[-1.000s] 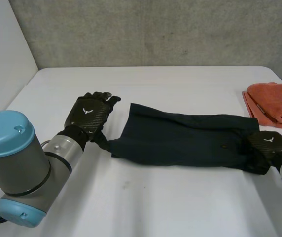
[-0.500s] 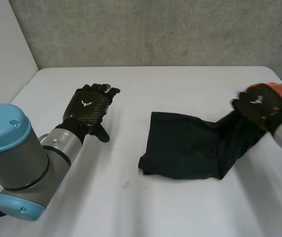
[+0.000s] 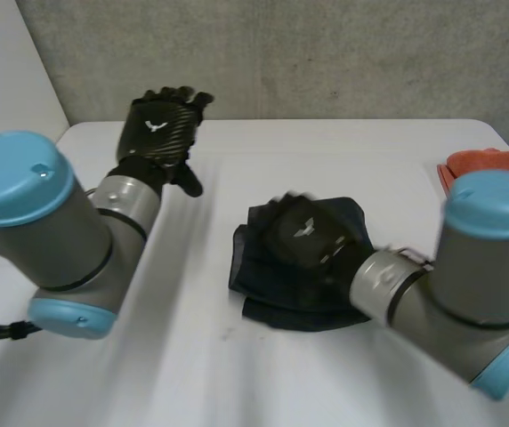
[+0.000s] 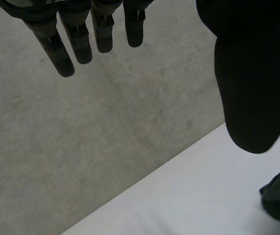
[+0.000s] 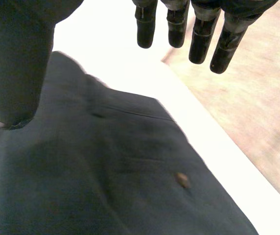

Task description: Fold the laundry.

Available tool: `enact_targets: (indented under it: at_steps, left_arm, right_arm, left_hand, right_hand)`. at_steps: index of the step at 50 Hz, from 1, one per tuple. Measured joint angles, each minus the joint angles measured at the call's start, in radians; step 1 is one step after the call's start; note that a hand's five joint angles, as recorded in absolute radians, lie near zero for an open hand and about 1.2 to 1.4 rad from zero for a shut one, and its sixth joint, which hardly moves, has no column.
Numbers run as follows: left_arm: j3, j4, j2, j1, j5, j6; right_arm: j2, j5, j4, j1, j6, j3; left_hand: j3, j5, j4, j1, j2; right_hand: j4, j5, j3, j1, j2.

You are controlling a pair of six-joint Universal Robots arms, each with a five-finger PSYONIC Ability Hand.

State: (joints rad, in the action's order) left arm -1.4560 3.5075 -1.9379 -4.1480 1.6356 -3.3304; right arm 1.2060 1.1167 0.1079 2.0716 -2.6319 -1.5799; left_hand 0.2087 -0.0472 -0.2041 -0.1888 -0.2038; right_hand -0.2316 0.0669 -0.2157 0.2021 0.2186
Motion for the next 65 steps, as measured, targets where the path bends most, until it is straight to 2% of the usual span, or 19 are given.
enact_targets:
  at_steps: [5,12,19,29,35,40,49,54,58,65]
  left_arm:
    - [0.074,-0.017,-0.061,0.064,-0.006,0.001]
    - [0.157,-0.088,-0.158,0.161,-0.060,0.022]
    - [0.229,-0.184,-0.270,0.195,-0.100,0.058]
    - [0.303,-0.340,-0.405,0.185,-0.070,0.063]
    - [0.305,-0.384,-0.423,0.165,-0.044,0.056]
    - [0.298,-0.394,-0.423,0.153,-0.042,0.051]
    - [0.272,-0.377,-0.336,0.151,-0.053,0.029]
    - [0.268,-0.352,-0.237,0.150,-0.074,0.029]
    - [0.272,-0.347,-0.140,0.135,-0.154,0.032]
    - [0.293,-0.388,-0.039,0.101,-0.350,0.049]
  right_arm:
    - [0.078,0.024,-0.030,-0.116,-0.267,0.001]
    - [0.111,0.028,-0.118,-0.248,-0.429,0.038]
    - [0.016,0.030,-0.150,-0.267,-0.424,0.099]
    - [-0.211,0.033,-0.184,-0.258,-0.386,0.193]
    - [-0.304,0.060,-0.219,-0.248,-0.280,0.228]
    - [-0.316,0.114,-0.230,-0.241,-0.206,0.232]
    - [-0.211,0.151,-0.196,-0.242,-0.193,0.177]
    - [-0.084,0.164,-0.122,-0.250,-0.220,0.095]
    - [0.046,0.183,-0.064,-0.252,-0.232,-0.006]
    - [0.223,0.198,0.022,-0.229,-0.236,-0.214]
  left_hand:
    - [0.000,0.000,0.000,0.000,0.000]
    - [0.000,0.000,0.000,0.000,0.000]
    - [0.000,0.000,0.000,0.000,0.000]
    - [0.000,0.000,0.000,0.000,0.000]
    - [0.000,0.000,0.000,0.000,0.000]
    - [0.000,0.000,0.000,0.000,0.000]
    - [0.000,0.000,0.000,0.000,0.000]
    - [0.000,0.000,0.000,0.000,0.000]
    - [0.000,0.000,0.000,0.000,0.000]
    - [0.000,0.000,0.000,0.000,0.000]
  right_hand:
    - [0.000,0.000,0.000,0.000,0.000]
    - [0.000,0.000,0.000,0.000,0.000]
    - [0.000,0.000,0.000,0.000,0.000]
    - [0.000,0.000,0.000,0.000,0.000]
    - [0.000,0.000,0.013,-0.020,0.000]
    - [0.000,0.000,0.026,-0.054,0.000]
    - [0.000,0.000,0.026,-0.056,0.000]
    - [0.000,0.000,0.026,-0.056,0.000]
    - [0.000,0.000,0.026,-0.056,0.000]
    - [0.000,0.000,0.026,-0.056,0.000]
